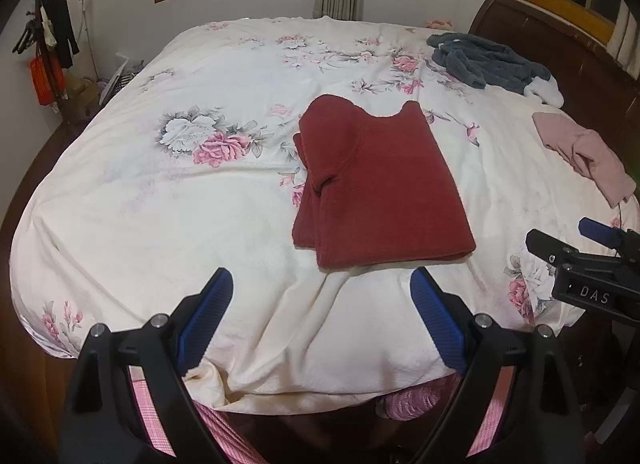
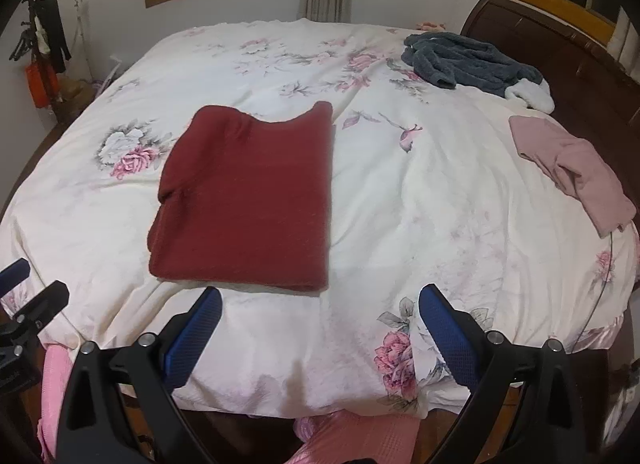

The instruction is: Fold small clothes

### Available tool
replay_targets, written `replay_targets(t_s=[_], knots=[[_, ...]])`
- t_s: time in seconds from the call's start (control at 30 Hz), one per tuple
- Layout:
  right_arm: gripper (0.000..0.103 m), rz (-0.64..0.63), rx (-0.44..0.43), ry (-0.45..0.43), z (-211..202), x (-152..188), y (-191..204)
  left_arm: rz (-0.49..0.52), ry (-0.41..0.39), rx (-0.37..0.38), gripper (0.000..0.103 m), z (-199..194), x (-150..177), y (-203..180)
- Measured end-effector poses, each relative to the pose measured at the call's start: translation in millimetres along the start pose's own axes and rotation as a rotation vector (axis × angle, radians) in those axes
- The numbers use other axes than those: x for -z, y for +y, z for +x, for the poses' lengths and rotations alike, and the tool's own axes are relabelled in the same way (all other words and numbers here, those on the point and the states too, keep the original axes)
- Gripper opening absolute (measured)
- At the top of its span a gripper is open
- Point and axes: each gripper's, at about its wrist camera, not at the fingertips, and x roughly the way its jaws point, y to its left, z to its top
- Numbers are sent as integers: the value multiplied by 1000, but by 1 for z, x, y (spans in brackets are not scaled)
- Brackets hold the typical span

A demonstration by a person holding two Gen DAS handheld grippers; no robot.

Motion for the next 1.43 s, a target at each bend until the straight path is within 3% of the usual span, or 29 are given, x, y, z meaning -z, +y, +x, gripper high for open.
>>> replay_targets(t_s=[0.53,1.07,1.43], knots=[[99,16,-27,65,24,6,-1,19,16,-36,89,20,-1,-6],[99,37,-17,24,25,5,-9,30,25,-44,89,26,2,-10],[99,48,-10,59,28,6,-10,25,24,-44,90,24,3,-9]])
